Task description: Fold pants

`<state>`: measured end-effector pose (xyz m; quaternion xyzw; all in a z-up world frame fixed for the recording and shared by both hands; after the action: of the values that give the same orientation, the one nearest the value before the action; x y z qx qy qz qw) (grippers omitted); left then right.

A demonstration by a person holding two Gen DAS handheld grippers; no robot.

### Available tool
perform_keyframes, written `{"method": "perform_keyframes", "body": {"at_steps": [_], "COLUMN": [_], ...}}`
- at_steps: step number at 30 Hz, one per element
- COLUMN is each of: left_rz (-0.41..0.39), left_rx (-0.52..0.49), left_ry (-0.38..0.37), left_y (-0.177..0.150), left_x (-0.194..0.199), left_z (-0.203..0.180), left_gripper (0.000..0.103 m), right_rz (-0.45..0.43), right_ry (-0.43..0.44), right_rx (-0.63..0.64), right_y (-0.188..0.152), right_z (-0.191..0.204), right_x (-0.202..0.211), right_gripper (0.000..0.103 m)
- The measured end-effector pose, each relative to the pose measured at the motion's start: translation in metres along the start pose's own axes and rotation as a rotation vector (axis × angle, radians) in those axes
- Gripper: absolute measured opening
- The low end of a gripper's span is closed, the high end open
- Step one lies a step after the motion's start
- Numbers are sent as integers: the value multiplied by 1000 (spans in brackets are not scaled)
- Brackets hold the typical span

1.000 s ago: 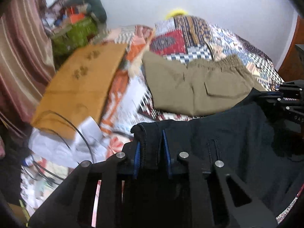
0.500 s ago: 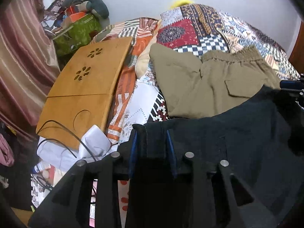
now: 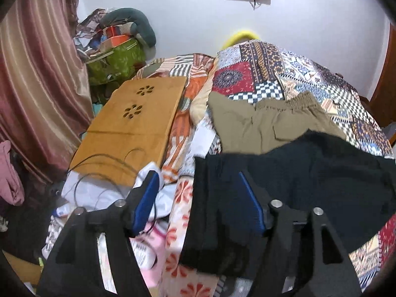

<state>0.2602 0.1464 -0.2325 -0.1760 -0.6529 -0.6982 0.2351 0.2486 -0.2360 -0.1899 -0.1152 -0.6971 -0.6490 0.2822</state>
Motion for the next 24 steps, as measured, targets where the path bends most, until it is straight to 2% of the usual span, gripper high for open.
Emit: {"method": "perform_keyframes", "body": {"at_steps": [3, 4, 7, 9, 13, 14, 18, 22, 24], "left_rz": [41, 60, 119, 142, 190, 201, 235, 228, 231], "left_rx": [48, 69, 97, 115, 144, 150, 179, 196, 191], "left_ry": [1, -3, 15, 7, -2, -1, 12, 15, 31], "left_y": [-18, -26, -52, -66, -90, -94, -105, -106, -107], "left_x": [7, 7, 6, 6, 0, -3, -14, -20, -23], "left_z": [7, 10, 13, 12, 8, 7, 3, 0, 0], "left_gripper": [69, 69, 69, 69, 69, 69, 69, 68, 58], "right_rz": [-26, -26, -24, -2, 35, 63, 111, 164, 182], "right_ry": [-66, -66, -137, -192, -239, -271, -323, -367, -386], "right_rx": [-38, -38, -74, -133, -201, -256, -342, -438, -469], "right_y": [-9, -9, -27, -51, -82, -105, -143, -180, -193], "right_z": [-27, -27, -49, -67, -84, -95, -110, -124, -129], "right_x": [33, 33, 60, 80, 96, 107, 125, 139, 146], "right_gripper": [44, 45, 45, 47, 47, 47, 47, 47, 47]}}
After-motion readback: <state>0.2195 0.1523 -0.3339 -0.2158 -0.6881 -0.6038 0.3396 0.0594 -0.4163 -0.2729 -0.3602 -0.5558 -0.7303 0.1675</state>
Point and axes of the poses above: each gripper's, at about its wrist camera, not at the fingertips, and x roughly against the way its jaws point, z to its left, y to its top, the point moved 6 cm from there along -x, roughly the way its jaws point, and after that the axes turned 15 degrees about -z, right-handed, at the moved point
